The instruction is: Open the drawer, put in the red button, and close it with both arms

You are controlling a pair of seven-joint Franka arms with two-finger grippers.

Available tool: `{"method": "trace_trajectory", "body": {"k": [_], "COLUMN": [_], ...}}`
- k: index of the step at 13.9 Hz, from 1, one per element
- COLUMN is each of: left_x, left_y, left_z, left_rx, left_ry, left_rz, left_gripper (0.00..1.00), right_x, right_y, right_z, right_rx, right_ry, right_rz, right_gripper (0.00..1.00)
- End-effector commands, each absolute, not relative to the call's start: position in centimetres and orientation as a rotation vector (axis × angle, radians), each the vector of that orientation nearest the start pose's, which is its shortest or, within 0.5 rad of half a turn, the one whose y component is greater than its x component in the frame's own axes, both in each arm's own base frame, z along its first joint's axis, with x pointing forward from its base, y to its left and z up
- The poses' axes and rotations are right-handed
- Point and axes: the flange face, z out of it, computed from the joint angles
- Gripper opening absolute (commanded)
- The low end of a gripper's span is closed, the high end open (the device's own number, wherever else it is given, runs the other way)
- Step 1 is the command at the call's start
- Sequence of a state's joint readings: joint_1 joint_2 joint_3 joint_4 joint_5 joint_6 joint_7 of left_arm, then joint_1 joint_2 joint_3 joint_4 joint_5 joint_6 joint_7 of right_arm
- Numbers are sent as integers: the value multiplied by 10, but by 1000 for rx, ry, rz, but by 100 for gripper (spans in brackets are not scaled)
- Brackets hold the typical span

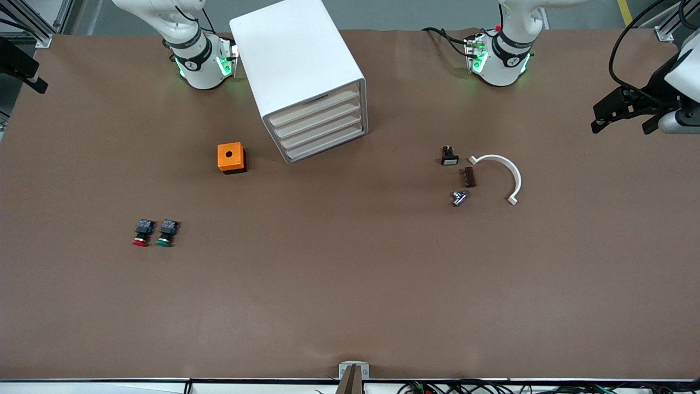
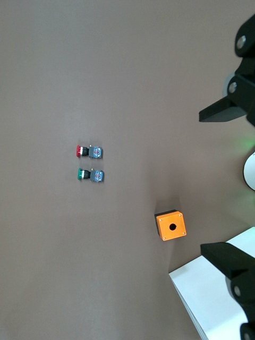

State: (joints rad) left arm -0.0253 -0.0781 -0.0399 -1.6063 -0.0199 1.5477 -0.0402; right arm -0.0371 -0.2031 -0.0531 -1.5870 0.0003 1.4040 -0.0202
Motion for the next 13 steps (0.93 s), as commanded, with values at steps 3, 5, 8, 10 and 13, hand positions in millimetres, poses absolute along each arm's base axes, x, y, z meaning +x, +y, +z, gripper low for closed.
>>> {"method": "trace_trajectory", "body": {"k": [3,5,8,10,13], "left_x": [527,527,531,539,552], "left_y": [-37,-36,-35,-39,-60], "left_z": [653,653,647,631,601], "left_rx": [-3153,-3153,-3156,-3157,-3153], "left_ry": [25,20,13,18,67], "left_rz": [-23,-23,-8,38,128], "left_gripper": [100,100,100,100,100], "right_x": [464,463,463,466,467], "right_y": [-51,-55,-59,-60,-58], "right_z": [708,707,709,708,706], "right_rx": [-3140,-3139,-3139,-3140,-3140], "right_ry": [117,129,146,146,138], "right_rz": [-48,-38,-57,-74,-69], "right_gripper": [100,100,100,100,100]}}
